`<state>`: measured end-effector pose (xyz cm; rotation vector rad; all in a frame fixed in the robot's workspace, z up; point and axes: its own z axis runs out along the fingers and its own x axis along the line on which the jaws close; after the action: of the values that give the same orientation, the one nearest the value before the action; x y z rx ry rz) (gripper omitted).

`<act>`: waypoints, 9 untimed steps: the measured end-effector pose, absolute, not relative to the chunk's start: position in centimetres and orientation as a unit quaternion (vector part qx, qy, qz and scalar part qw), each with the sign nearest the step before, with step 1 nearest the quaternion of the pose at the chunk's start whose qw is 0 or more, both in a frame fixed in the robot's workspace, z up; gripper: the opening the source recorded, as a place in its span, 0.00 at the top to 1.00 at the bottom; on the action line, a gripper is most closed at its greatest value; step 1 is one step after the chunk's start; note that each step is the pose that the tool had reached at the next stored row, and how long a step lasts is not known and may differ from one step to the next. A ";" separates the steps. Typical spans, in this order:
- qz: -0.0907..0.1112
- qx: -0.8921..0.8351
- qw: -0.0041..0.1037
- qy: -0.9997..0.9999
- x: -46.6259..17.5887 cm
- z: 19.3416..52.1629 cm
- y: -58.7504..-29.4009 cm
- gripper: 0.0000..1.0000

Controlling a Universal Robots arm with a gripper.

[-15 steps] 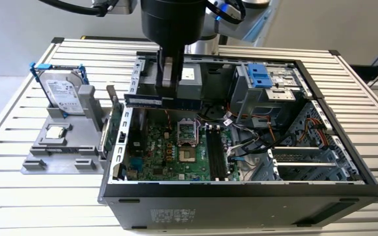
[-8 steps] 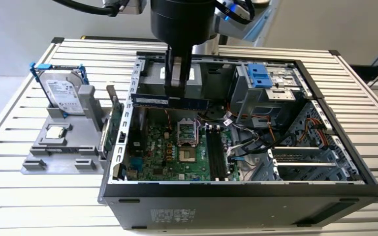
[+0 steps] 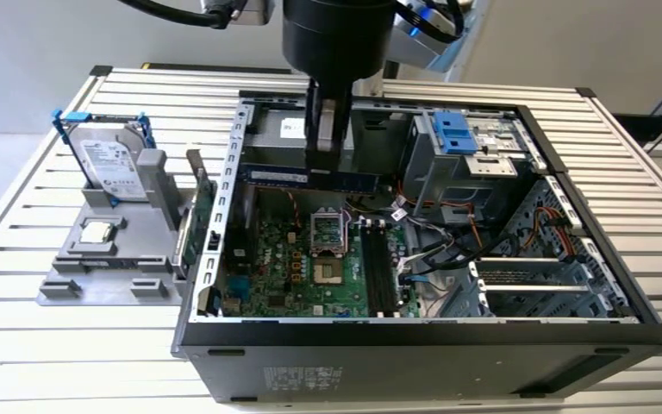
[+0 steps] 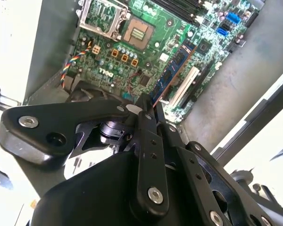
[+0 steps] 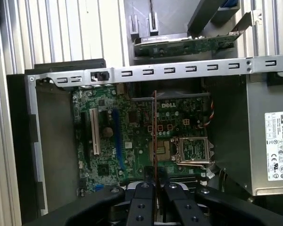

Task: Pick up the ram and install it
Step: 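Pick up the ram and move it above insertion slot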

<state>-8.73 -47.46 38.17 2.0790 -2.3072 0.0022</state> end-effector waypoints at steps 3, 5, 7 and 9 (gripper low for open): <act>0.001 0.668 0.018 -0.744 -8.3 38.2 -47.4 1.00; 0.001 0.668 0.018 -0.744 -8.0 38.2 -47.4 1.00; 0.001 0.667 0.018 -0.744 -7.7 38.2 -47.4 1.00; 0.001 0.667 0.018 -0.745 -7.4 38.2 -47.4 1.00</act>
<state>-7.37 -47.35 38.17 2.0716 -2.3139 0.0020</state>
